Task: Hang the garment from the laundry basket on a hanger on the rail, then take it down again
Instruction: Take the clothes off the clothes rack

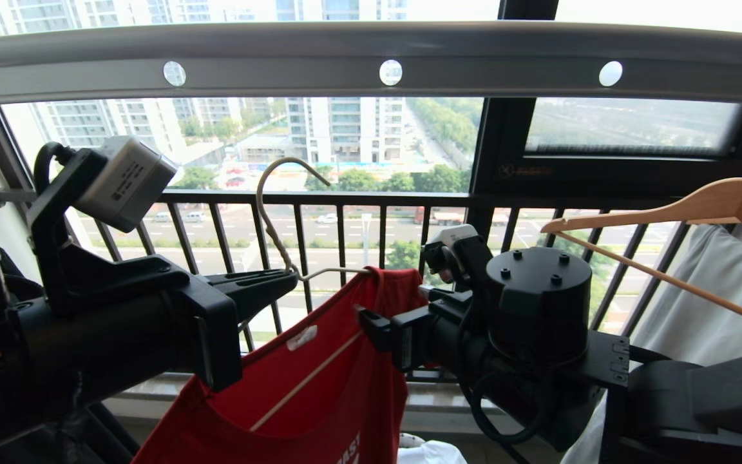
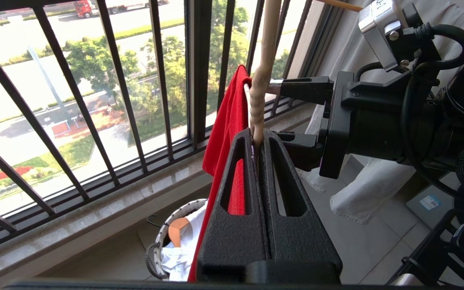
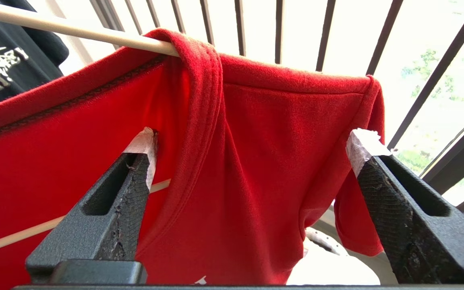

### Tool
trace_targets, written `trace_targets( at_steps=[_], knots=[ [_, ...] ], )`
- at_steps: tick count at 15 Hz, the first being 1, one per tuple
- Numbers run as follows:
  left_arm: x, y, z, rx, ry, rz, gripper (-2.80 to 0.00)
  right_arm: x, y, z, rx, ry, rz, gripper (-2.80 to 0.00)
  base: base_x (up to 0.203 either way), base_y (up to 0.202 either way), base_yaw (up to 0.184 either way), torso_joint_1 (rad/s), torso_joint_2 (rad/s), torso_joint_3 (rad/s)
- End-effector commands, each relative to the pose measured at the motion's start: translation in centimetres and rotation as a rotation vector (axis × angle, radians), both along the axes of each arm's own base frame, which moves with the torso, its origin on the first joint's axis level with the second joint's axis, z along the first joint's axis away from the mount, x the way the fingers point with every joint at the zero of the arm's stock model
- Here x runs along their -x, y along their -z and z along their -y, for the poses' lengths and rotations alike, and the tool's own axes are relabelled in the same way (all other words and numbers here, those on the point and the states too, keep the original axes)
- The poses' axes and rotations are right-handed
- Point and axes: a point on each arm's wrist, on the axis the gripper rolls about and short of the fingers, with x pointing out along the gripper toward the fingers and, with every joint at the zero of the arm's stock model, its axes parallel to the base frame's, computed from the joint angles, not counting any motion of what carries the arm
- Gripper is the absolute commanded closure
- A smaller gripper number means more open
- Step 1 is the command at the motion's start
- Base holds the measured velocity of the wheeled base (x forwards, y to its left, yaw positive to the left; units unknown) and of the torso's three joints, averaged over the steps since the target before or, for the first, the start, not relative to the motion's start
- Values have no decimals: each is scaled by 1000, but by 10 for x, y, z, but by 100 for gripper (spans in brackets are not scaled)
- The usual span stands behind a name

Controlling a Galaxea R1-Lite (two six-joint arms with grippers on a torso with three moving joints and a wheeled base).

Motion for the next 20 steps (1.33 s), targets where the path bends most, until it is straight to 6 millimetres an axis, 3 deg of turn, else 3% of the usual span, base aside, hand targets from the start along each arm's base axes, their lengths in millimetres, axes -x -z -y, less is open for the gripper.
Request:
trace_targets(
  at_steps=[1, 4, 5, 15, 20],
  knots=[
    [3, -3, -2, 12, 2, 11, 0, -2, 2, 0, 2, 7, -2, -280, 0, 0, 0, 0, 0, 0],
    [7, -4, -2, 19, 18, 18, 0, -7, 1, 2, -1, 25, 1, -280, 0, 0, 0, 0, 0, 0],
    [7, -4, -2, 19, 19, 18, 0, -8, 1, 3, -2, 28, 3, 0, 0, 0, 0, 0, 0, 0],
    [3, 0, 1, 0, -15, 7, 0, -5, -16, 11, -47, 50, 50, 0, 0, 0, 0, 0, 0, 0],
    [0, 1, 3, 1, -28, 10, 0, -4, -14, 11, -31, 43, 47, 0, 0, 0, 0, 0, 0, 0]
  ],
)
